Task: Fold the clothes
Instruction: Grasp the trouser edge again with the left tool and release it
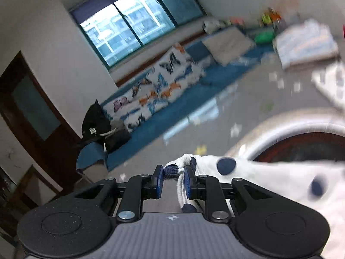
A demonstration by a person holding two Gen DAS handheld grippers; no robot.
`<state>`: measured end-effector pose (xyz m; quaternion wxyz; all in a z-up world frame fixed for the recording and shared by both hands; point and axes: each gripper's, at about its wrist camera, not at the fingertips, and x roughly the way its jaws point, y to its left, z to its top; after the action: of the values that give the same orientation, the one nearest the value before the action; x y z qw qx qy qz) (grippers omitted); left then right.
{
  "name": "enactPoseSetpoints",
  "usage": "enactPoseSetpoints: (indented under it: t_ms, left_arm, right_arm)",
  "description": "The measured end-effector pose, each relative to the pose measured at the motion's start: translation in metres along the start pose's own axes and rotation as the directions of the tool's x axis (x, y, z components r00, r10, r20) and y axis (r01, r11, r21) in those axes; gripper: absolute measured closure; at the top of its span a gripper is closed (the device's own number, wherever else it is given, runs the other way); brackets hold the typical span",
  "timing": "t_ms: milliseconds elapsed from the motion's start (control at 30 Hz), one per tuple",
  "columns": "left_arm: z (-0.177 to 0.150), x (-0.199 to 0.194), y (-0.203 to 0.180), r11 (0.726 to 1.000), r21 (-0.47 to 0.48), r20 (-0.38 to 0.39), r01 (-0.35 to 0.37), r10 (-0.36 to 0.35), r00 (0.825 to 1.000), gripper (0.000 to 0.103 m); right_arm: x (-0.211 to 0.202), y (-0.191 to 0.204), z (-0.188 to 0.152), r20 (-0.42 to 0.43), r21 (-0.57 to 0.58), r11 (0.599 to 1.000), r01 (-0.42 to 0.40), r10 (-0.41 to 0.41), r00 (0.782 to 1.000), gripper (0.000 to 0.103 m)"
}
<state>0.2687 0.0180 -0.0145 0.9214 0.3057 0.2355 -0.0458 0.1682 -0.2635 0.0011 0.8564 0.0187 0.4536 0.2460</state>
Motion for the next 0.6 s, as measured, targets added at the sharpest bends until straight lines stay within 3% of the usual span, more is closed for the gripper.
enactPoseSetpoints:
  t_ms: [233, 400, 500, 600]
  left_arm:
    - [-0.022, 0.018, 0.001, 0.999, 0.026, -0.088, 0.029, -0.027, 0.996, 0.076]
    - [-0.008, 0.015, 0.036, 0.983, -0.176, -0.099, 0.043, -0.061, 0.993, 0.068]
    - [0.008, 0.01, 0.053, 0.954, -0.296, -0.075, 0.047, -0.072, 0.995, 0.067]
    - [0.024, 0.013, 0.052, 0.928, -0.355, -0.053, 0.11, -0.138, 0.989, 0.067]
  right_arm:
    - [0.003, -0.006, -0.001, -0.021, 0.003, 1.0, -0.002, 0.002, 1.0, 0.05]
    - [0.004, -0.007, -0.001, -0.018, 0.007, 1.0, -0.007, 0.007, 1.0, 0.05]
    - [0.005, -0.007, 0.0, -0.017, 0.006, 1.0, -0.008, 0.008, 1.0, 0.05]
    - [0.005, -0.007, 0.001, -0.016, 0.007, 1.0, -0.01, 0.01, 1.0, 0.05]
